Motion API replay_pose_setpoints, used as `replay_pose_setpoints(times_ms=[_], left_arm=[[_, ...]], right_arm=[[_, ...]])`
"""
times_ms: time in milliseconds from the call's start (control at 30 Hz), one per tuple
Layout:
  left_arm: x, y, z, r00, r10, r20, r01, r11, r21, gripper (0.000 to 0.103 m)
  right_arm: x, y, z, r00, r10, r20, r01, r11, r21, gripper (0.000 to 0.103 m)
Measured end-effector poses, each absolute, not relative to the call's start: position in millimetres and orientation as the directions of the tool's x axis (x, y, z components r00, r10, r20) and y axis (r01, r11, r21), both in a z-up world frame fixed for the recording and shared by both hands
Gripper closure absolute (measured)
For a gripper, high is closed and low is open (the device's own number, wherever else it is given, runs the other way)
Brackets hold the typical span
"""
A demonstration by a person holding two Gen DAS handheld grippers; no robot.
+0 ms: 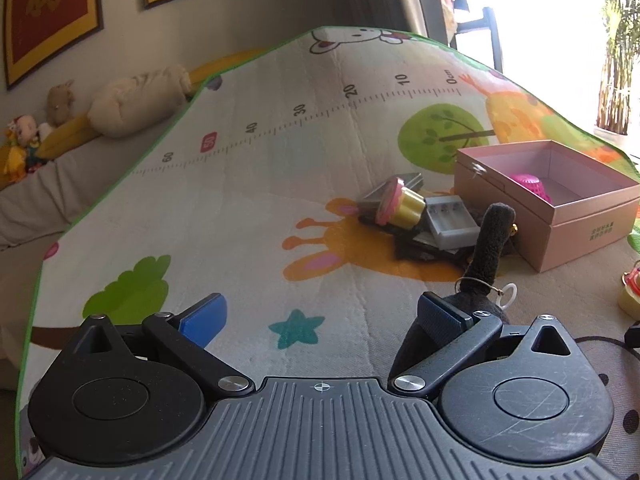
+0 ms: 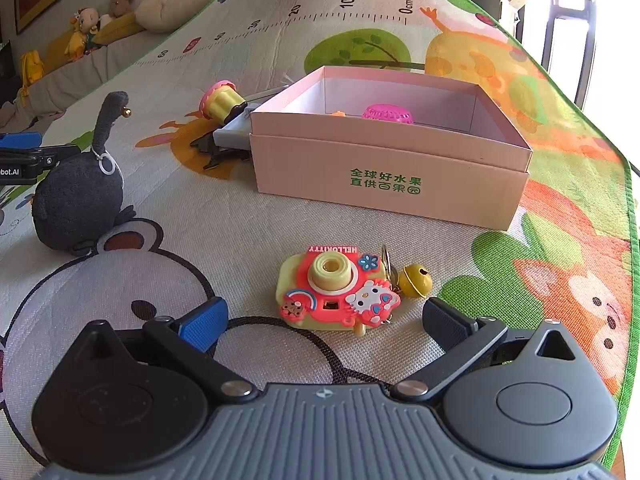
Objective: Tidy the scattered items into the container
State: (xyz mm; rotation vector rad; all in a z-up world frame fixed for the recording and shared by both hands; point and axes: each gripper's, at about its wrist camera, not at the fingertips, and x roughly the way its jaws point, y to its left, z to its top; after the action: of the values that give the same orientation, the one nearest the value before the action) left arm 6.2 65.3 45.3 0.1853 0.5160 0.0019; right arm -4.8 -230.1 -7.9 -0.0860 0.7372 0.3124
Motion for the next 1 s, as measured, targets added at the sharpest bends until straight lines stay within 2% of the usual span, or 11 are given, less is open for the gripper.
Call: replay_pose_setpoints(times_ms=[500, 733, 867, 1000], left_arm=[[-3.6, 75.2, 42.5, 0.865, 0.082, -0.494, 0.024, 0.979, 0.204, 0.000], [-14.1, 89.9, 33.0, 0.845, 0.087, -0.528, 0.018, 0.982, 0.190, 0.000], [-20.2, 104.5, 33.4, 0.838, 0.033, -0.544, 0.031, 0.994, 0.108, 0.000], [-31.1, 116.3, 38.7, 0.850, -0.089, -0.520, 0.089, 0.996, -0.026, 0.000]], right_arm=[[-4.5, -230.7, -7.3, 0.697, 0.250, -0.673, -0.310, 0.950, 0.032, 0.000], [-4.5, -230.9, -7.5, 0.697, 0.250, -0.672, -0.310, 0.950, 0.032, 0.000], [-4.7, -231.0, -7.2, 0.697, 0.250, -0.672, -0.310, 0.950, 0.032, 0.000], [-5.2, -230.9, -7.0, 0.697, 0.250, -0.672, -0.310, 0.950, 0.032, 0.000]])
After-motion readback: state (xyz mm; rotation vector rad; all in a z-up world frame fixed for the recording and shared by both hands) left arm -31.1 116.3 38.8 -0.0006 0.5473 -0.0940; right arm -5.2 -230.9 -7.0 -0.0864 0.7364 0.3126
